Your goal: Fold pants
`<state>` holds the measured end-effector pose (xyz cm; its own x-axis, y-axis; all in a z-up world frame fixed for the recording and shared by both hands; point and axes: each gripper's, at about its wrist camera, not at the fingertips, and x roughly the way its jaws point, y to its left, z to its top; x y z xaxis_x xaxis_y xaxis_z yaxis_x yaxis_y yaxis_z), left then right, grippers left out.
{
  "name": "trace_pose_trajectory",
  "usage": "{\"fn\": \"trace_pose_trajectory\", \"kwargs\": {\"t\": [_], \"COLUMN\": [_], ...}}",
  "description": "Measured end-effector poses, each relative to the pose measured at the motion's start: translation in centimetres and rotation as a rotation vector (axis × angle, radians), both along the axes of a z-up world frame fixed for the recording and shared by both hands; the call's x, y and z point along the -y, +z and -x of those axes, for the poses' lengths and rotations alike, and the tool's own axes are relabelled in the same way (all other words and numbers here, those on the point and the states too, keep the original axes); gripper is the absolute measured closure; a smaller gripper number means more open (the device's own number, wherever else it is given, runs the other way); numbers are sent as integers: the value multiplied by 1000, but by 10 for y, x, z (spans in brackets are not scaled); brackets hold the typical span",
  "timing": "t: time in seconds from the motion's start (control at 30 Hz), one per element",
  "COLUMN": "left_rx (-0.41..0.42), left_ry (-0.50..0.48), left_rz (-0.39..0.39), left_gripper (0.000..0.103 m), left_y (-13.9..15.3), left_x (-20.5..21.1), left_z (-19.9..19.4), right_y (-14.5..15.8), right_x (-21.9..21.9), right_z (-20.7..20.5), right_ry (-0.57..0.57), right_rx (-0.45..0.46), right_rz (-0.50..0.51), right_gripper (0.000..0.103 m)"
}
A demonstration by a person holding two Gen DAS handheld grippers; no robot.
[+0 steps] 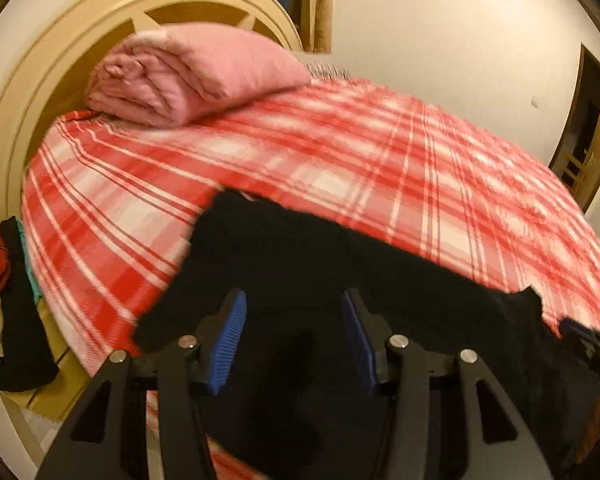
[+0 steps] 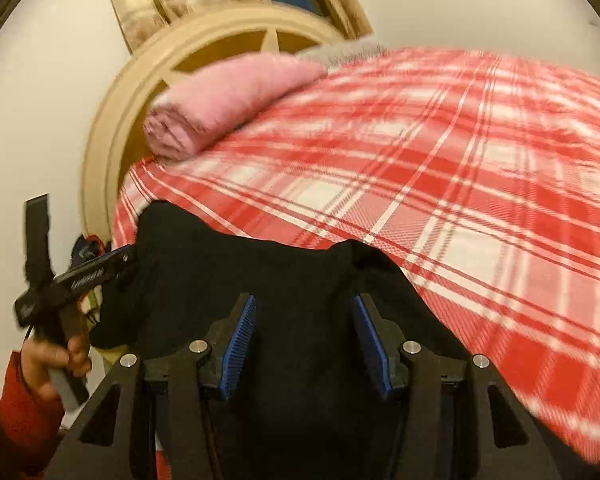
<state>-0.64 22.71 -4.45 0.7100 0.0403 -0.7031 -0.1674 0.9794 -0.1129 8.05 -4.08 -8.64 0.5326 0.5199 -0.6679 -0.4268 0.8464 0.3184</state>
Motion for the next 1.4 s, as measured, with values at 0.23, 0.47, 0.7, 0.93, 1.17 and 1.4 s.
{"fn": "trace_pose_trajectory", "kwargs": {"t": [0.23, 0.47, 0.7, 0.93, 1.17, 1.4], "left_rx": [-14, -2, -21, -17, -37, -43], "left_ry": [13, 17, 13, 12, 15, 33], "left_rz": [-49, -87, -76, -94, -83, -83], "left_gripper": [45, 38, 37, 36, 35, 33], "left_y": [-26, -28, -28, -30, -28, -28], "left_x": [13, 22, 21, 24, 21, 22], "left_z": [-1, -6, -8, -8, -9, -10], "right_y": [-12, -10, -17, -18, 52, 7], "right_x": [8, 4, 9, 25, 178, 296], "right_z": [-17, -22, -57, -67, -14, 17], "right_ry": [-8, 188, 84, -55, -759, -1113], "right_rx": [-15, -113, -144, -155, 32, -227], "right_rz": [8, -135, -261, -193, 269, 687], "right_gripper": [50, 49, 49, 75, 45, 38]}}
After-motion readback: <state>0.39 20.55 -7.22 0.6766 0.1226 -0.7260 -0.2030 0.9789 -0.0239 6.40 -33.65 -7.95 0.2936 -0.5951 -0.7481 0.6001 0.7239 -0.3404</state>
